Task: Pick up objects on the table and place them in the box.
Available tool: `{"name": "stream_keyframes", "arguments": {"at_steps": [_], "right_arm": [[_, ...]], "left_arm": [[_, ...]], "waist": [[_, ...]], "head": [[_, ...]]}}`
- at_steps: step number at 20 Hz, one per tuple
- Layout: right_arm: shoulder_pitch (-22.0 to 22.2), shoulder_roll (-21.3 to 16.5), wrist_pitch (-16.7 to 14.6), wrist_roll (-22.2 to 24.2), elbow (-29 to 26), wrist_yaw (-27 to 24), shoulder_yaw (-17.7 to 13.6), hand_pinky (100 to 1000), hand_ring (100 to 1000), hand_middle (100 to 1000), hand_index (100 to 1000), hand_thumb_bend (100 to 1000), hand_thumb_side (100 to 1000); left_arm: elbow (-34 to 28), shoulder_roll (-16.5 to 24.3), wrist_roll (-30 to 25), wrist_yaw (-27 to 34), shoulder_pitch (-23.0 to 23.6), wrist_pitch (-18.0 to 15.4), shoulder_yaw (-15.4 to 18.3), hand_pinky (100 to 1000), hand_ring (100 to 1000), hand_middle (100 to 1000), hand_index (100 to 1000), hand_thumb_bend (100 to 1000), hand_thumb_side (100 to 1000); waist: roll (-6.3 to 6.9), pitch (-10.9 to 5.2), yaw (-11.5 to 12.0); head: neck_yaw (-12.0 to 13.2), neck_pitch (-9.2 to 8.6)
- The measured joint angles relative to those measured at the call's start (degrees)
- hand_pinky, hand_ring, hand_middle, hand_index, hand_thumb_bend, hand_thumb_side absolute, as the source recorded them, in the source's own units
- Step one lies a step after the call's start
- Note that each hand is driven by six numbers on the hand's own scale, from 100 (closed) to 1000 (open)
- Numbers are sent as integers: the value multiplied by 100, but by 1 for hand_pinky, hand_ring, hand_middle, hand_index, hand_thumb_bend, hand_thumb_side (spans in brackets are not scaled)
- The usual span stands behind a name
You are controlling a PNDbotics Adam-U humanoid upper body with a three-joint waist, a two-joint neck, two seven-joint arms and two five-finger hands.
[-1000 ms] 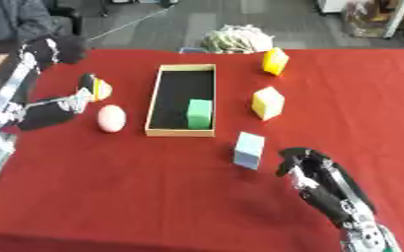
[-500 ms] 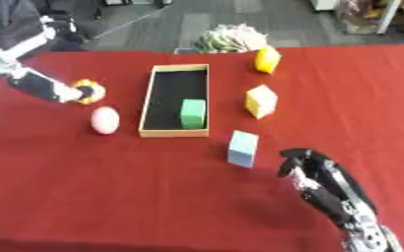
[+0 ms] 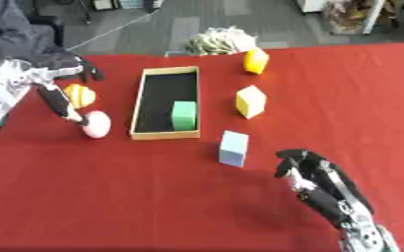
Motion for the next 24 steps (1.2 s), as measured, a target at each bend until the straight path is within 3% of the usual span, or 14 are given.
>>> {"name": "stream_keyframes", "arguments": {"at_steps": [9, 17, 24], "right_arm": [[0, 1, -8, 12, 0, -2, 1, 731, 576, 526, 717, 100, 421], [0, 1, -8, 12, 0, -2, 1, 731, 576, 526, 716, 100, 419], [0, 1, -8, 12, 1, -2, 1, 732, 576, 526, 716, 100, 418]], "left_arm": [[489, -296, -85, -271, -34, -151, 30, 809, 707, 723, 857, 622, 177], [598, -368, 201, -680, -20, -97, 32, 582, 467, 447, 628, 502, 183], [549, -365, 395, -747, -1, -31, 107, 476, 364, 325, 511, 420, 157]], "waist": [[0, 0, -13], [0, 0, -32], [0, 0, -32]], "head": [[-10, 0], [-34, 0], [-49, 0]]}}
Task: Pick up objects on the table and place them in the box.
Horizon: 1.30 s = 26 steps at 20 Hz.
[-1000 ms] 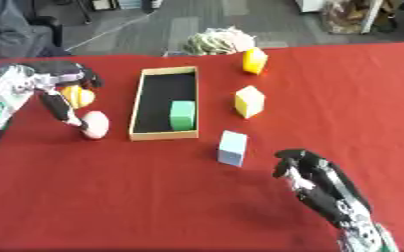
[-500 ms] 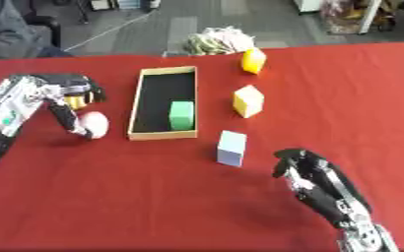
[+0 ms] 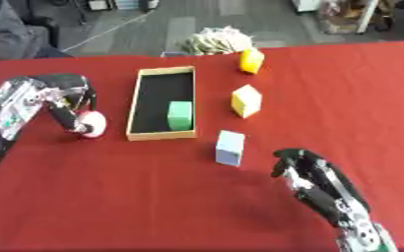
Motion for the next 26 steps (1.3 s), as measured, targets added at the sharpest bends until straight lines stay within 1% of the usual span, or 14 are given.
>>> {"name": "stream_keyframes", "arguments": {"at_steps": [5, 11, 15, 17, 20, 22, 23, 25, 26], "right_arm": [[1, 0, -1, -1, 0, 0, 0, 731, 575, 525, 716, 100, 417], [5, 0, -1, -1, 1, 0, 0, 732, 575, 525, 716, 100, 422], [5, 1, 1, 5, 8, 0, 5, 732, 575, 525, 716, 100, 420], [4, 1, 5, 10, 17, 0, 17, 732, 575, 525, 716, 100, 425], [4, 2, 8, 14, 29, 0, 33, 732, 575, 525, 716, 100, 426], [3, 3, 9, 14, 30, 0, 34, 732, 575, 525, 716, 100, 429], [3, 3, 9, 14, 30, 0, 34, 732, 575, 525, 716, 100, 430], [3, 3, 10, 13, 31, 0, 34, 732, 575, 526, 716, 100, 432], [3, 3, 10, 13, 31, 0, 34, 732, 575, 525, 716, 100, 431]], "left_arm": [[-254, 5, 25, 300, -18, 22, 40, 465, 347, 303, 493, 370, 142], [-713, -31, 144, 621, -322, 69, -22, 480, 353, 304, 497, 363, 142], [-727, -326, 232, 578, -476, 45, -204, 505, 377, 330, 521, 393, 152], [-634, -495, 261, 483, -504, 16, -293, 526, 394, 347, 538, 399, 156], [-433, -707, 296, 297, -504, -36, -385, 574, 441, 396, 587, 430, 167], [-335, -775, 279, 206, -500, -86, -428, 642, 507, 469, 660, 474, 176], [-307, -790, 261, 178, -496, -111, -434, 682, 550, 523, 708, 501, 180], [-276, -803, 204, 124, -490, -161, -447, 724, 603, 590, 761, 552, 179], [-275, -803, 175, 105, -488, -172, -447, 750, 644, 648, 812, 581, 177]], "waist": [[0, -15, -3], [0, -32, -56], [0, -32, -146], [0, -32, -180], [0, -32, -223], [0, -32, -239], [0, -32, -244], [0, -32, -243], [0, -32, -242]], "head": [[-7, 0], [-2, 0], [1, 0], [3, 0], [9, 0], [10, 0], [10, 0], [8, 0], [5, 0]]}}
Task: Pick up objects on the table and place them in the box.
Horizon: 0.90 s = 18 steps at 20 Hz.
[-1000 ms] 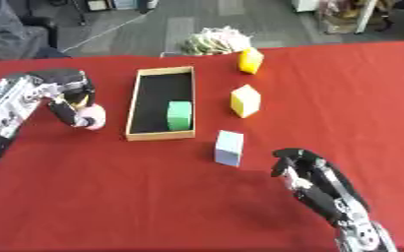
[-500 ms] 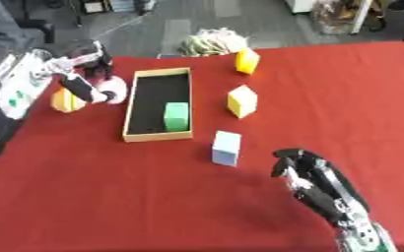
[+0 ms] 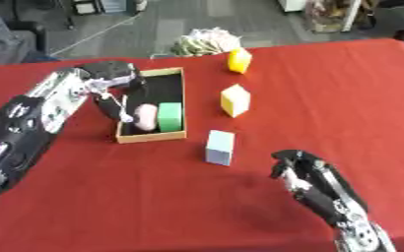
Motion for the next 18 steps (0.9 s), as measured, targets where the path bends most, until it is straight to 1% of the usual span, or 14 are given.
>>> {"name": "stream_keyframes", "arguments": {"at_steps": [1, 3, 5, 6, 8, 10, 12, 14, 18], "right_arm": [[0, 0, 0, 0, 0, 0, 0, 732, 575, 525, 716, 100, 430], [0, 0, 0, 0, 0, 0, 0, 732, 575, 525, 716, 100, 428], [2, 0, 1, -1, 0, 0, -1, 733, 575, 525, 716, 100, 428], [2, 0, 1, -2, 0, 0, -1, 733, 575, 525, 716, 100, 429], [6, 0, -1, -7, 0, 0, -3, 733, 575, 525, 715, 100, 431], [11, 0, -3, -13, 0, 0, -5, 733, 575, 525, 715, 100, 428], [23, 0, -7, -17, 0, 0, -5, 733, 575, 525, 715, 100, 429], [28, 0, -8, -18, 0, 0, -9, 733, 575, 525, 715, 100, 429], [30, -3, -10, -21, 1, 0, -21, 733, 575, 525, 716, 100, 424]], "left_arm": [[-3, 1, -23, -13, 3, -3, 1, 767, 672, 686, 842, 590, 200], [-43, 12, -70, -13, 18, -4, 21, 787, 699, 720, 865, 581, 236], [-158, 94, -95, 48, 23, 10, 80, 790, 700, 722, 863, 571, 220], [-239, 164, -95, 100, 23, 31, 127, 790, 696, 719, 858, 560, 196], [-430, 344, -48, 214, 23, 110, 266, 782, 678, 692, 834, 533, 162], [-534, 560, 43, 313, 23, 238, 455, 780, 675, 688, 829, 540, 168], [-498, 784, 151, 320, 31, 393, 683, 777, 672, 684, 827, 544, 173], [-331, 970, 249, 248, 58, 562, 927, 775, 674, 687, 826, 564, 180], [186, 1185, 411, -44, 212, 914, 1387, 767, 670, 690, 836, 560, 180]], "waist": [[0, 0, 1], [0, 0, 5], [0, 0, 22], [0, 0, 37], [0, 0, 73], [0, 0, 110], [0, 0, 127], [0, 0, 139], [0, 0, 155]], "head": [[-4, 0], [-8, 0], [-11, 0], [-14, 0], [-25, 0], [-45, 0], [-63, 0], [-75, 0], [-113, 0]]}}
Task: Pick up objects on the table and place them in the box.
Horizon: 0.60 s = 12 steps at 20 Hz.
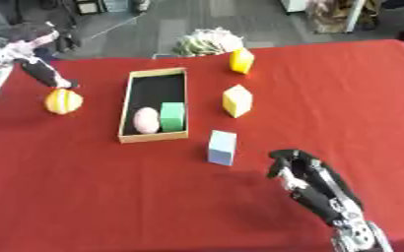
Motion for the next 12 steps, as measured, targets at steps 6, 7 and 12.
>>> {"name": "stream_keyframes", "arguments": {"at_steps": [6, 7, 12], "right_arm": [[-32, 0, -2, 2, 0, 0, 3, 734, 575, 526, 716, 100, 428], [-47, 0, -4, 4, 0, 0, 6, 734, 575, 526, 716, 100, 429], [-174, -1, -8, 2, -3, 0, 10, 734, 575, 526, 716, 100, 449]], "left_arm": [[895, -27, 345, -407, 103, 545, 361, 769, 680, 704, 850, 542, 185], [1047, -47, 422, -408, 101, 616, 363, 768, 680, 705, 850, 533, 187], [1548, -83, 886, -317, 27, 725, 363, 763, 678, 701, 840, 507, 192]], "waist": [[-2, 6, -88], [-3, 8, -118], [-25, 231, -261]], "head": [[7, 0], [14, 0], [115, -94]]}}
